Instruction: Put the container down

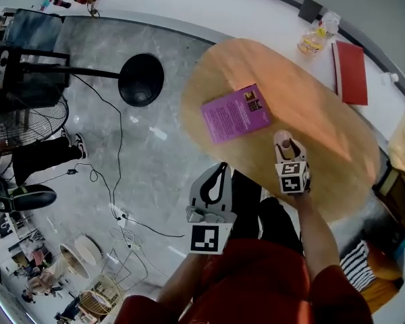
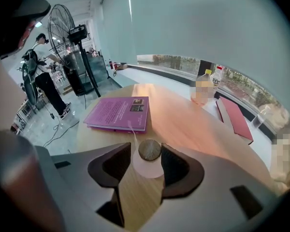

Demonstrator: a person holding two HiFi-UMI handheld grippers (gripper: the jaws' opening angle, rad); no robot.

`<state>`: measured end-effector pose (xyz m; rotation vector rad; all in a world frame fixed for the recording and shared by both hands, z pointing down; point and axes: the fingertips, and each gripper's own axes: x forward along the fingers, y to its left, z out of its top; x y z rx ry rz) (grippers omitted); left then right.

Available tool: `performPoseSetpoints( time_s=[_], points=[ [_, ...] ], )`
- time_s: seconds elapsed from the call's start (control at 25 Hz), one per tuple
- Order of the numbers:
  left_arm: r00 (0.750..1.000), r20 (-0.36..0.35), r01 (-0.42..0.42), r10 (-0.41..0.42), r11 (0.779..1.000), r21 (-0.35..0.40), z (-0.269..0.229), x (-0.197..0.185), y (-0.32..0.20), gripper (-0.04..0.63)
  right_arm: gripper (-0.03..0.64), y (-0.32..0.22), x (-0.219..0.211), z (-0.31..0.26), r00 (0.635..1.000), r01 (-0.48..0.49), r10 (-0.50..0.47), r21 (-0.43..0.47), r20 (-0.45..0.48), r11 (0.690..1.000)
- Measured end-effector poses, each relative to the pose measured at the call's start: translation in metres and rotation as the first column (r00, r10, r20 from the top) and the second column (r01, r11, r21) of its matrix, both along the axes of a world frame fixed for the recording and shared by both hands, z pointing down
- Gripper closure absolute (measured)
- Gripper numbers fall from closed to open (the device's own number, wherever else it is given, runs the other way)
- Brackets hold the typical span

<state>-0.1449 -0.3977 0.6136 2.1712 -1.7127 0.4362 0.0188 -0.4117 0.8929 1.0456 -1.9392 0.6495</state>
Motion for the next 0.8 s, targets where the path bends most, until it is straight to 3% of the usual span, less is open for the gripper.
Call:
performPoseSetpoints(
  time_s=[0.24, 0.8],
  points=[
    [1.000, 0.015, -0.004, 0.004, 1.000, 0.013, -0.014, 0.009, 0.025, 0.586, 0.420, 0.027, 0.010, -0.028, 1.000, 0.020, -0.021, 0.021, 0.022, 1.000],
    [0.998, -0.048, 0.036, -0.033, 0.998, 0.051, -0.042, 0.055, 0.078, 0.586, 0.420, 0.107, 0.059, -0.138, 0.993, 0.045, -0.063, 0.166, 0.103, 0.985]
  ],
)
